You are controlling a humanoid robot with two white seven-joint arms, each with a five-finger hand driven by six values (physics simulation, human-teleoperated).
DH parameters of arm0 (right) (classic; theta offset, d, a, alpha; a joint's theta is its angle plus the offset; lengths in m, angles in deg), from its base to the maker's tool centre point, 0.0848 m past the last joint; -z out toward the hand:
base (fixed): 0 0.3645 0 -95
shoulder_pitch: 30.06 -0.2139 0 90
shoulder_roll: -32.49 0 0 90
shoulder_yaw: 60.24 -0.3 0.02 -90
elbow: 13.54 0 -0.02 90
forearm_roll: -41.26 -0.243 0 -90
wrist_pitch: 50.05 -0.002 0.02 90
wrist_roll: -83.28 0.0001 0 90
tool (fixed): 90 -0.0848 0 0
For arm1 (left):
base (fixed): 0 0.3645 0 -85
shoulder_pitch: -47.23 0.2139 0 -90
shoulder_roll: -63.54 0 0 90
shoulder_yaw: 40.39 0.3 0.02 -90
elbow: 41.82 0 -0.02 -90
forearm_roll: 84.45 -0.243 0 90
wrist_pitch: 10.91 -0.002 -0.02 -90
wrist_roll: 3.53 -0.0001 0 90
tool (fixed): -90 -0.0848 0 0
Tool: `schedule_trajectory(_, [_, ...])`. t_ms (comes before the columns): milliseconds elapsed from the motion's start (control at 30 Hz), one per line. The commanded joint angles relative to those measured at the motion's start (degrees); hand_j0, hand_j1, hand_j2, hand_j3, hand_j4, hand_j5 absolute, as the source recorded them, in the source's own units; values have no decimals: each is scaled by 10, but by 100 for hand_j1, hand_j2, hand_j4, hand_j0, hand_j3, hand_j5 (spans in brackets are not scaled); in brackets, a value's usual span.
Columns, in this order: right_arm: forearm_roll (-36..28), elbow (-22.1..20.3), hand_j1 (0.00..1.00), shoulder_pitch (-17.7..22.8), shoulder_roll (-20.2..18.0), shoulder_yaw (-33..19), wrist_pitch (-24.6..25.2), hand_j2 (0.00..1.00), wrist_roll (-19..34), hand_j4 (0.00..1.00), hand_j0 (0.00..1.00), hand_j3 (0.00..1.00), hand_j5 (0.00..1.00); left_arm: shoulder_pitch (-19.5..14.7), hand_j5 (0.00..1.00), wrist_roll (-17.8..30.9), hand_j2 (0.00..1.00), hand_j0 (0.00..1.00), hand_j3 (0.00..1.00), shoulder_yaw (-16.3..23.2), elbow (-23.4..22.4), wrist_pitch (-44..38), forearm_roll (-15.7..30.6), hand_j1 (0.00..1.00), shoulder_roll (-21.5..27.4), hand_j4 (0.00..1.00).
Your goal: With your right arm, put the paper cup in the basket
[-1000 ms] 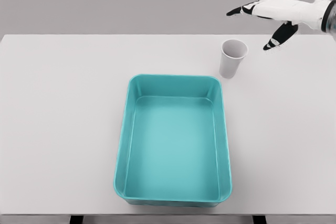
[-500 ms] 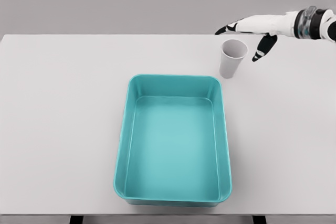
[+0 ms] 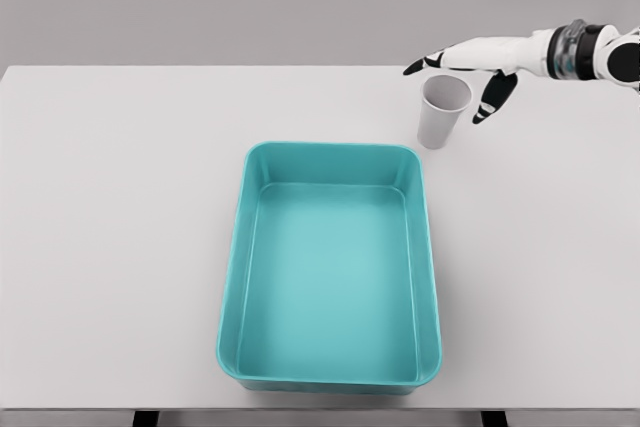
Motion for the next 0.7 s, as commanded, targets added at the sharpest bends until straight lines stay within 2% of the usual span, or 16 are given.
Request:
schedule_trajectory(0, [-2, 17, 100, 0, 13, 0, -5, 100, 0, 100, 100, 100, 100, 0, 100, 0, 100, 100, 100, 0, 0, 0, 0, 100, 0, 100])
schedule_trajectory(333, [-1, 44, 100, -1, 21, 1, -18, 100, 0, 100, 100, 100, 100, 0, 100, 0, 100, 100, 100, 0, 0, 0, 0, 100, 0, 100])
schedule_trajectory(467, [3, 75, 100, -5, 45, 2, -29, 100, 0, 100, 100, 100, 100, 0, 100, 0, 100, 100, 100, 0, 0, 0, 0, 100, 0, 100])
schedule_trajectory(667, [3, 77, 100, -11, 46, 12, -30, 100, 0, 100, 100, 100, 100, 0, 100, 0, 100, 100, 100, 0, 0, 0, 0, 100, 0, 100])
